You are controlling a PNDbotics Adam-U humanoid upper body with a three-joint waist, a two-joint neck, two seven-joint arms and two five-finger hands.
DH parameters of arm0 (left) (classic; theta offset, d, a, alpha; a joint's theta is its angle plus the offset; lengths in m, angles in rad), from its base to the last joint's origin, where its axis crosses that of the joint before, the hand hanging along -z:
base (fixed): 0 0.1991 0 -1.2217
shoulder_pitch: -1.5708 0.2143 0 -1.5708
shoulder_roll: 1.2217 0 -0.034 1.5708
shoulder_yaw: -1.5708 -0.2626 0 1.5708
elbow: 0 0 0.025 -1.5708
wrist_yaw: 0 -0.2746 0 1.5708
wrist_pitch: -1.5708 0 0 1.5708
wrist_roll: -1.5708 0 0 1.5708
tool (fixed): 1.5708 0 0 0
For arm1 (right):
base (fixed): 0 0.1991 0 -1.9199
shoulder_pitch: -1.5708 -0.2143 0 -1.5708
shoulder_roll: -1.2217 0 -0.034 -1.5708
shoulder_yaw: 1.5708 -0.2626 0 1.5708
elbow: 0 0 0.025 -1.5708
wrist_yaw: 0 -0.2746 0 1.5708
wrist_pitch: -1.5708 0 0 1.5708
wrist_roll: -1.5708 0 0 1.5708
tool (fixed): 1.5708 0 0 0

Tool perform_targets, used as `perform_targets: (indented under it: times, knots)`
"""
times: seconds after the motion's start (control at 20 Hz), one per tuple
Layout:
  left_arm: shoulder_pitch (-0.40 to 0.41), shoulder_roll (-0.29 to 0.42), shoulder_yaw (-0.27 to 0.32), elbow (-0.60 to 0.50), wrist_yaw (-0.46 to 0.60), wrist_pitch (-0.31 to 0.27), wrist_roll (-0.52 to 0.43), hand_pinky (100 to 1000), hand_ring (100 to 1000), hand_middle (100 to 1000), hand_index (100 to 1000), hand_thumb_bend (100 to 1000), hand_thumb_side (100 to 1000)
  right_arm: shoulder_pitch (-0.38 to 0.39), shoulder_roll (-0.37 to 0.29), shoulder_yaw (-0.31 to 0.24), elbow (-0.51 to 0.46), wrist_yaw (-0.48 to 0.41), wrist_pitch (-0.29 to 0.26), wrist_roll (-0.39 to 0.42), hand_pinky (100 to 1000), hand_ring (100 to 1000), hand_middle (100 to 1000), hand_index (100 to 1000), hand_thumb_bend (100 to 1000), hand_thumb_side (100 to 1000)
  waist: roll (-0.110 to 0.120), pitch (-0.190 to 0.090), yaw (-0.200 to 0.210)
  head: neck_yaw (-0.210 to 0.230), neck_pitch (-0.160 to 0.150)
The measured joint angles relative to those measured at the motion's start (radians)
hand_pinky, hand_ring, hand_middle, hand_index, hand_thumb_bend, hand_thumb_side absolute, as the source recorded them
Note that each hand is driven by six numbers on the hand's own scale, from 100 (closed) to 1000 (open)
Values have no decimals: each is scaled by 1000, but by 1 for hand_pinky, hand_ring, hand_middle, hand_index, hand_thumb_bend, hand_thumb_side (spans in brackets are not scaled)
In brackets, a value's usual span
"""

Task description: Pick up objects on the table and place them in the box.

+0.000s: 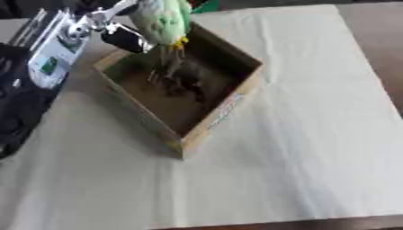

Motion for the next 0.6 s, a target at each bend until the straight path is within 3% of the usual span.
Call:
perform_targets:
  times: [0.35,0.55,0.6]
  knots:
    - [24,-45,-26,53,-59,-10,-38,482,639,616,700,100,254,-6,0,0,0,-3,-4,2,805,1000,685,817,100,1000,0,2,-1,4,1]
    - [24,-49,-28,60,-101,-11,-99,541,737,721,793,100,468,-6,0,0,0,-3,-4,2,805,1000,685,817,100,1000,0,2,-1,4,1]
    - [25,-49,-28,61,-111,-14,-116,568,771,754,819,100,563,-6,0,0,0,-3,-4,2,805,1000,685,816,100,1000,0,2,0,4,1]
